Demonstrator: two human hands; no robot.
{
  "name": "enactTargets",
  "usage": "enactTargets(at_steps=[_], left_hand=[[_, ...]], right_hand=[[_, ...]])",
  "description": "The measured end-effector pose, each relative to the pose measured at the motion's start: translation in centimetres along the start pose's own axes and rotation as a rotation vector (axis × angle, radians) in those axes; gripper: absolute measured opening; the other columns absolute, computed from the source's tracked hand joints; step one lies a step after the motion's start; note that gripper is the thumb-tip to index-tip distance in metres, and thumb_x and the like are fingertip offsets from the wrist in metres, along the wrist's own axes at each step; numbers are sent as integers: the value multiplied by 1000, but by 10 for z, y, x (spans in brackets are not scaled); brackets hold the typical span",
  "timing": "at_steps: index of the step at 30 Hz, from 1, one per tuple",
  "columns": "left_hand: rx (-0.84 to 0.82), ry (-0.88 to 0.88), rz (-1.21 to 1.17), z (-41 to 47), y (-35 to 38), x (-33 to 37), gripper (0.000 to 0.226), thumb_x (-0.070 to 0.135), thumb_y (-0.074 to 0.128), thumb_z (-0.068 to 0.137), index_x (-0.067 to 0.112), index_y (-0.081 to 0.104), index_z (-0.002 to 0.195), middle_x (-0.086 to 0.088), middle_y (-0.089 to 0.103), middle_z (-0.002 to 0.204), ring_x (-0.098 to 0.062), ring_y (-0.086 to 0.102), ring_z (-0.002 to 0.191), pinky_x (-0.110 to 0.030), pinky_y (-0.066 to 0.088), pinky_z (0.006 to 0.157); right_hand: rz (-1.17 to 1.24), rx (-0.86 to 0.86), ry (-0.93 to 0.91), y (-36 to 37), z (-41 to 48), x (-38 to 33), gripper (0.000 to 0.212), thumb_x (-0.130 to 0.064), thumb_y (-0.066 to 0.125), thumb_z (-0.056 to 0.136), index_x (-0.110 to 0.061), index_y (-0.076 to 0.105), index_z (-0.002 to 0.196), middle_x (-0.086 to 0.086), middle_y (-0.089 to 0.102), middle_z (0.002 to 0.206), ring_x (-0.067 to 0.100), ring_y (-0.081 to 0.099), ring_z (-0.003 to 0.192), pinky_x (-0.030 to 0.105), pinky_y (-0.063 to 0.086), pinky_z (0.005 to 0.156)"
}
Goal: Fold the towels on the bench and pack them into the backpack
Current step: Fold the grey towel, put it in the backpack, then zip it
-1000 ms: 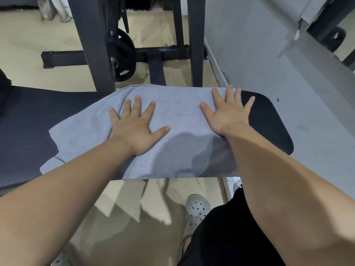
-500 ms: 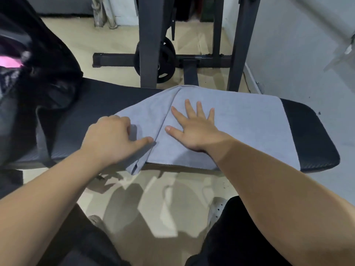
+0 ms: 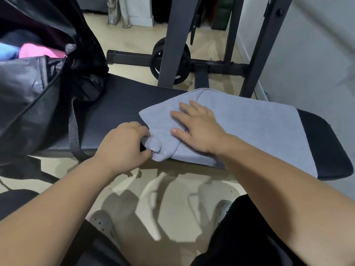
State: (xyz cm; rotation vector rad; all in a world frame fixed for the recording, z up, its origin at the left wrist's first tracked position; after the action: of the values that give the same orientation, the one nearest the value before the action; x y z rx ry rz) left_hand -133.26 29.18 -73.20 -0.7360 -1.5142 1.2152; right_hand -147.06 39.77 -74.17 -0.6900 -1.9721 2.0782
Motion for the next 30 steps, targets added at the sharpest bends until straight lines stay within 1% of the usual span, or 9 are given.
enactTargets(at_steps=[4,9,12,16,19,21,23,28,30], left_hand=[[26,82,-172,-5,-7,2,10,30,63,80,27,63,89,12,58,79,-14,55,75,-40,50,68],[-15,26,-305,-2,-6,-7,27,17,62,89,28,52,111,11,64,77,-10,57,67,-37,48,65],[-70,80,-205,0,-3,-7,26,19,61,86,32,50,106,12,60,71,-9,54,68,-38,47,62],[-78,120,-158,4,-7,-6,27,29,70,77,36,50,94,13,54,80,-5,51,76,-31,42,63],[-57,122,-154,8,-9,-4,21,28,72,75,31,55,88,11,52,86,-8,51,77,-34,46,66],[-33,163,-116,11,-10,2,17,24,71,75,27,56,81,10,51,88,-16,51,78,-42,48,66],[-14,170,-112,14,-11,5,18,21,70,75,26,54,83,11,52,90,-17,51,80,-43,49,67],[-55,125,-248,17,-4,4,57,4,57,81,37,58,126,18,62,116,-12,58,100,-36,50,83],[-63,110,-325,19,-3,2,51,1,55,82,34,66,118,24,62,102,-6,58,95,-33,49,82]], right_hand=[[-90,-11,-106,0,27,-43,51,-59,36,101,-36,45,146,-2,51,133,26,40,124,43,30,103],[-163,-199,64,13,58,-45,68,-74,33,92,-41,35,151,6,47,132,31,41,125,49,31,102],[-214,-247,122,15,69,-51,69,-75,45,86,-35,41,142,7,48,131,33,42,123,51,33,101],[-188,-167,136,10,79,-56,47,-53,54,93,-25,48,130,6,56,126,31,48,119,45,36,92],[-142,-47,121,3,81,-50,16,-34,54,94,-23,55,106,3,62,112,28,55,105,36,34,77],[27,12,175,-3,79,-36,6,-29,55,93,-24,54,92,-1,63,99,23,56,92,33,36,70],[315,104,281,-12,78,-16,10,-29,58,92,-20,58,86,-4,62,87,20,56,83,33,40,65],[973,278,538,-24,71,24,15,-14,51,87,-8,57,74,3,53,70,22,49,66,36,45,63],[1153,295,591,-26,70,30,19,-7,47,87,-7,60,74,9,59,73,24,55,67,36,51,61]])
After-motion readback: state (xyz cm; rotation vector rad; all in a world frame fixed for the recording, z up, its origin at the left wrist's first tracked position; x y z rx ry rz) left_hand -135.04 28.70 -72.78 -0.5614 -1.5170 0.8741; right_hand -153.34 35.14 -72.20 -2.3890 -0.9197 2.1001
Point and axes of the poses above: each hand's wrist, its own z-axis towards the middle knuckle, its own y-axis out of the palm, x = y × z, the point moved 10 cm from there along z, towards the middle knuckle
